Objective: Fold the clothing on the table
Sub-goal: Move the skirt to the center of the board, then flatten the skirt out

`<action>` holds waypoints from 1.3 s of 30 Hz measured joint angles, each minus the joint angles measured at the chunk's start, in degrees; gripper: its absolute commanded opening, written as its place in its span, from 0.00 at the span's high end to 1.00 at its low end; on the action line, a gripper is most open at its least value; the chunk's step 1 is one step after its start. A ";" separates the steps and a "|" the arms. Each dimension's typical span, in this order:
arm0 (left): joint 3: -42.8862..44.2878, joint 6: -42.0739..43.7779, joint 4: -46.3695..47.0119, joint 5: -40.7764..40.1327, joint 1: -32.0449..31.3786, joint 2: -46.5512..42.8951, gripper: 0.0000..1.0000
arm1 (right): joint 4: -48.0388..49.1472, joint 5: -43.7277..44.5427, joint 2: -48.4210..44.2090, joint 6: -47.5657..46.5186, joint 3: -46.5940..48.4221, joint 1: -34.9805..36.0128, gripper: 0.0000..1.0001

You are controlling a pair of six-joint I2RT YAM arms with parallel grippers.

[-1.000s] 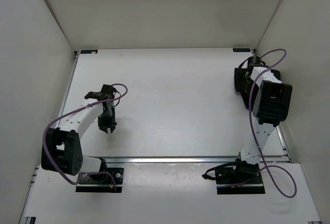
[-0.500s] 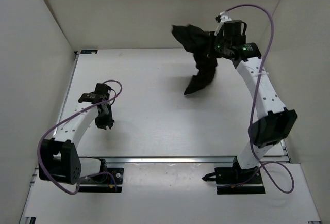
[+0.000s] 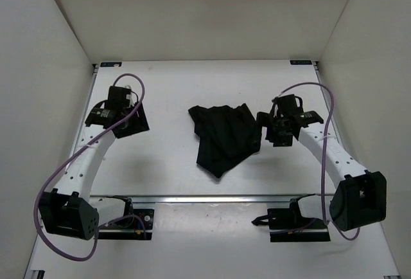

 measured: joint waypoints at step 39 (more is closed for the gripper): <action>-15.32 -47.28 32.87 12.09 -41.29 23.85 0.94 | 8.24 4.04 11.67 -3.93 3.54 12.00 0.15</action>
